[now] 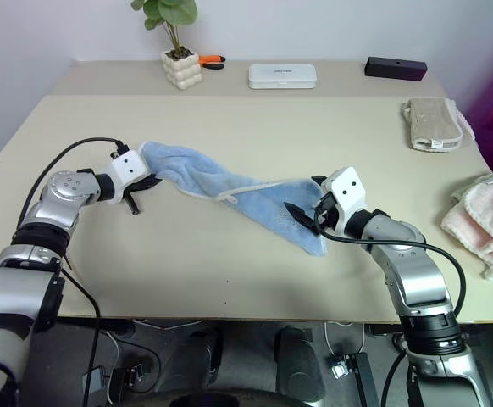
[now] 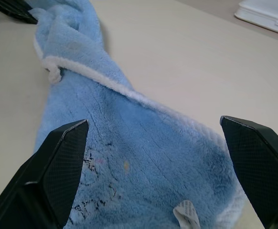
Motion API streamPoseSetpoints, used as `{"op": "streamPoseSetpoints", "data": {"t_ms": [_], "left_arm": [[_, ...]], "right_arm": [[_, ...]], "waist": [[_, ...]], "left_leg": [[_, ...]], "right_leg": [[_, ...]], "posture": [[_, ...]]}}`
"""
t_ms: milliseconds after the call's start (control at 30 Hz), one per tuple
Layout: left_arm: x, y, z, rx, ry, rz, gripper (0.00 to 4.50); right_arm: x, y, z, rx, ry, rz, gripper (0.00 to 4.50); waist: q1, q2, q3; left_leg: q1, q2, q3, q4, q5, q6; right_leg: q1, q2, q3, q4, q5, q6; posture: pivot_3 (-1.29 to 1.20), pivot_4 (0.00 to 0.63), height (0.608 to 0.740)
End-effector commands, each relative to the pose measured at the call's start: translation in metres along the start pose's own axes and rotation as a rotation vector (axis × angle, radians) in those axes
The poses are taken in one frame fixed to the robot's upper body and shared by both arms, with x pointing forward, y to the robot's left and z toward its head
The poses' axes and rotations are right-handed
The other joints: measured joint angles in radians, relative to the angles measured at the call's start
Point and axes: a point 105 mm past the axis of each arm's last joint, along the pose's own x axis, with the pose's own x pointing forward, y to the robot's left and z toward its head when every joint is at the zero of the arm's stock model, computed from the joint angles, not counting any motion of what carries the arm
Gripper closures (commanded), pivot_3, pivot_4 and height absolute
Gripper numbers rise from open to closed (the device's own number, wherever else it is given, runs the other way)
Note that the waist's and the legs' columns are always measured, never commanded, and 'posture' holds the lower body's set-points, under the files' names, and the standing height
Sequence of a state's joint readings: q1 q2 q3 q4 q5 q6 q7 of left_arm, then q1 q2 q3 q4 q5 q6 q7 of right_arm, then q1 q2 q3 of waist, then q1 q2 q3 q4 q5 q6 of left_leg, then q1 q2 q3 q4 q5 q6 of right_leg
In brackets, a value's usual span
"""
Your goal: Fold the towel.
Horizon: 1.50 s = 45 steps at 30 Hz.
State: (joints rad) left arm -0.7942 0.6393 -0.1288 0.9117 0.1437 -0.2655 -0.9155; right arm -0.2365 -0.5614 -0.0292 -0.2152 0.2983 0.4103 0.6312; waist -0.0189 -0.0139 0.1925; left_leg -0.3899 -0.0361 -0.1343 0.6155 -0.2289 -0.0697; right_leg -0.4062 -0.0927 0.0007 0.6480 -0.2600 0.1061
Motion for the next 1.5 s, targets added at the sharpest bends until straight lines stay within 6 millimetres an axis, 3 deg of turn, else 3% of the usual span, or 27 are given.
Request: {"op": "streamPoseSetpoints", "data": {"t_ms": [33,133,200,300,400,600,767,967,1267,1433,1500], "left_arm": [[-0.008,-0.022,0.015,-0.048,-0.089,-0.118,4.48],[-0.02,-0.03,0.031,-0.086,-0.139,-0.152,4.48],[-0.04,-0.039,0.032,-0.086,-0.122,-0.183,4.48],[-0.064,-0.053,0.017,-0.102,-0.028,-0.208,4.48],[-0.076,-0.061,0.002,-0.105,0.056,-0.203,4.48],[-0.085,-0.065,-0.004,-0.143,0.089,-0.184,4.48],[-0.09,-0.064,-0.005,-0.164,0.093,-0.165,4.48],[-0.093,-0.064,-0.006,-0.176,0.094,-0.149,4.48],[-0.098,-0.065,-0.011,-0.192,0.1,-0.127,4.5],[-0.099,-0.06,-0.01,-0.204,0.08,-0.101,4.5],[-0.098,-0.04,0.003,-0.228,-0.001,-0.012,4.5]], "right_arm": [[-0.003,-0.005,0.016,-0.038,-0.048,-0.019,0.0],[-0.003,-0.007,0.018,-0.051,-0.047,-0.021,0.0],[-0.003,-0.014,0.021,-0.112,-0.025,-0.024,0.0],[-0.001,-0.028,0.021,-0.235,0.037,-0.017,0.0],[0.006,-0.04,0.021,-0.3,0.073,-0.004,0.0],[0.029,-0.061,0.014,-0.35,0.134,0.032,0.0],[0.052,-0.065,0.0,-0.263,0.191,0.097,0.0],[0.061,-0.059,-0.018,-0.171,0.251,0.176,0.0],[0.06,-0.058,-0.007,-0.114,0.21,0.207,4.23],[0.056,-0.066,0.002,-0.147,0.183,0.159,4.38],[0.053,-0.081,0.019,-0.209,0.144,0.079,4.38]], "waist": [[-0.002,0.0,0.0],[-0.002,0.0,0.0],[-0.009,0.0,0.001],[-0.027,0.001,0.001],[-0.026,0.001,0.001],[-0.025,0.001,0.001],[-0.029,0.001,0.001],[-0.025,0.001,0.001],[-0.026,0.001,0.001],[-0.026,0.001,0.001],[-0.025,0.001,0.001]], "left_leg": [[0.0,0.0,0.0,0.0,0.0,0.0],[0.0,0.0,0.0,0.0,0.0,0.0],[-0.001,0.0,0.0,0.0,0.0,0.0],[-0.001,0.001,0.0,-0.001,0.0,0.0],[0.0,0.001,0.001,-0.002,0.0,0.0],[-0.001,0.001,0.001,-0.002,0.0,0.0],[0.0,0.001,0.001,-0.002,0.0,0.0],[-0.001,0.001,0.001,-0.002,0.0,0.0],[0.0,0.001,0.001,-0.002,0.0,0.0],[-0.001,0.001,0.001,-0.002,0.0,0.0],[-0.001,0.001,0.001,-0.002,0.0,0.0]], "right_leg": [[0.0,0.0,0.0,0.0,0.0,0.0],[-0.001,0.0,0.0,0.0,0.0,0.0],[-0.001,0.0,0.0,0.0,0.0,0.0],[-0.002,0.0,0.001,0.0,0.0,0.0],[-0.002,0.0,0.001,0.0,0.0,-0.001],[-0.002,0.001,0.001,-0.001,0.0,-0.001],[-0.003,0.001,0.002,0.0,0.0,-0.001],[-0.003,0.001,0.002,-0.001,0.0,-0.001],[-0.003,0.001,0.002,0.0,0.0,-0.001],[-0.003,0.001,0.002,0.0,0.0,-0.001],[-0.003,0.001,0.002,0.0,0.0,-0.001]], "posture": [[0.0,0.15,0.738],[0.0,0.15,0.738],[0.0,0.15,0.738],[0.0,0.15,0.738],[0.0,0.15,0.738],[0.0,0.15,0.738],[0.0,0.15,0.738],[0.0,0.15,0.738],[0.0,0.15,0.738],[0.0,0.15,0.738],[0.0,0.15,0.738]]}}
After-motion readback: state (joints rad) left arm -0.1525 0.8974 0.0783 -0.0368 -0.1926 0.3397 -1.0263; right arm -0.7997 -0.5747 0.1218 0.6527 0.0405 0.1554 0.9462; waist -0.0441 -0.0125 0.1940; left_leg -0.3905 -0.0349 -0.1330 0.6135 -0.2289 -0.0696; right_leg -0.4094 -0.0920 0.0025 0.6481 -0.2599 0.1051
